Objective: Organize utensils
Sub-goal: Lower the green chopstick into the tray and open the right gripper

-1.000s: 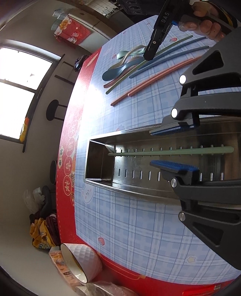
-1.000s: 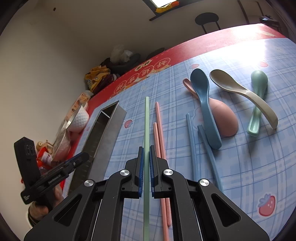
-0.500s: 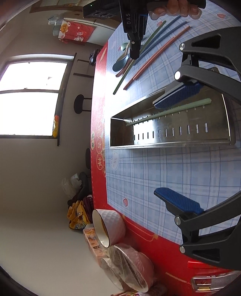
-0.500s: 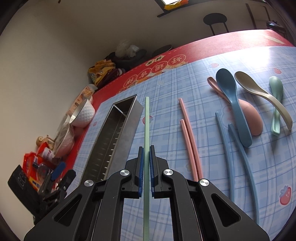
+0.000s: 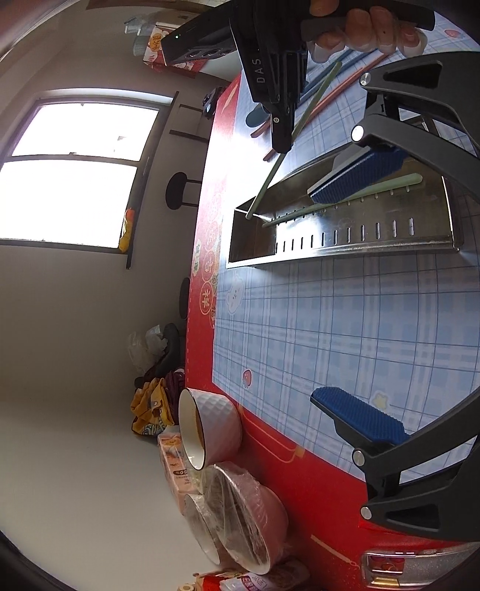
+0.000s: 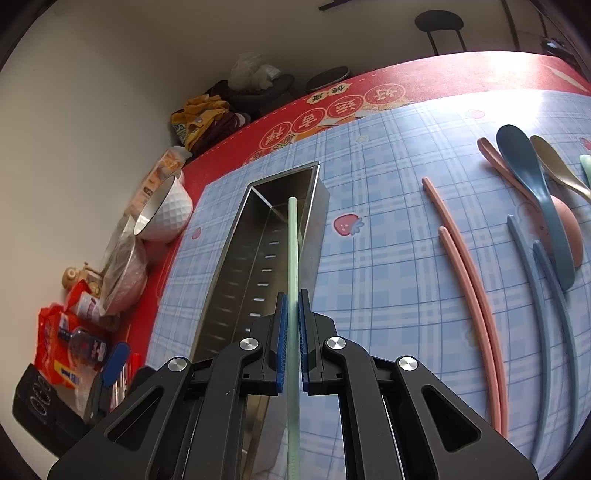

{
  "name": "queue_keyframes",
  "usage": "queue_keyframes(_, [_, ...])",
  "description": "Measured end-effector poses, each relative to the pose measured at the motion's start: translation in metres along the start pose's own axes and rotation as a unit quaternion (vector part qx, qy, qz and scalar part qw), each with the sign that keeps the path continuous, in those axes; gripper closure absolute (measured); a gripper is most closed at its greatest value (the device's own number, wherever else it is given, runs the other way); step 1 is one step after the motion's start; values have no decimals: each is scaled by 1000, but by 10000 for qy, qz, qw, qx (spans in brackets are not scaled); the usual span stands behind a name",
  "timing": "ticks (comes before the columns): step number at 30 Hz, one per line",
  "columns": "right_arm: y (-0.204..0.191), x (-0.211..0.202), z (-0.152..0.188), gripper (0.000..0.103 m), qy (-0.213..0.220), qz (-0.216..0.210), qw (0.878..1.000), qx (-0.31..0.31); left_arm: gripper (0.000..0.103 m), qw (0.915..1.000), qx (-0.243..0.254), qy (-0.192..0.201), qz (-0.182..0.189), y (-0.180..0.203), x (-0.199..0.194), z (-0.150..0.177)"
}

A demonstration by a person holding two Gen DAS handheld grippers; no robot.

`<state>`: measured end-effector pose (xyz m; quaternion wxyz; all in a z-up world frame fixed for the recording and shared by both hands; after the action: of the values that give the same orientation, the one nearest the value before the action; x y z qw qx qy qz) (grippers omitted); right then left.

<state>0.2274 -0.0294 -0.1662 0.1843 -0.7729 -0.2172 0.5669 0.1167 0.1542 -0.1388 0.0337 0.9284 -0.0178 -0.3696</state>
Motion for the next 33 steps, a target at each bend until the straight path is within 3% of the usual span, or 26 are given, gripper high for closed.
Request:
queue_keyframes(16, [-21, 30, -7, 97, -221, 236, 9992, 252, 6, 9994, -302, -73, 151, -12, 2, -1])
queue_keyframes(24, [-28, 40, -4, 96, -450, -127, 9985, 298, 6, 9993, -334, -108, 159, -13, 3, -2])
queue_keyframes(27, [-30, 37, -3, 96, -378, -193, 9988, 261, 6, 9994, -303, -92, 130, -12, 2, -2])
queue_keyframes(33, [-31, 10, -4, 95, 210, 174, 9991, -339, 6, 9993, -340, -74, 129, -13, 1, -1])
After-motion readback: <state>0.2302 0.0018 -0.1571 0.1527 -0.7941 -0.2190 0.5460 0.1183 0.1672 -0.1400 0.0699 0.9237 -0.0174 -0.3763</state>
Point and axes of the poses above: each gripper's, at about its wrist camera, not at the fingertips, and x roughly the way its jaws point, y to its right, z to its underside, the point moved 2 cm from there along x, roughly the way its jaws point, and after that the axes turned 14 degrees about -y, right-handed, at the moved point
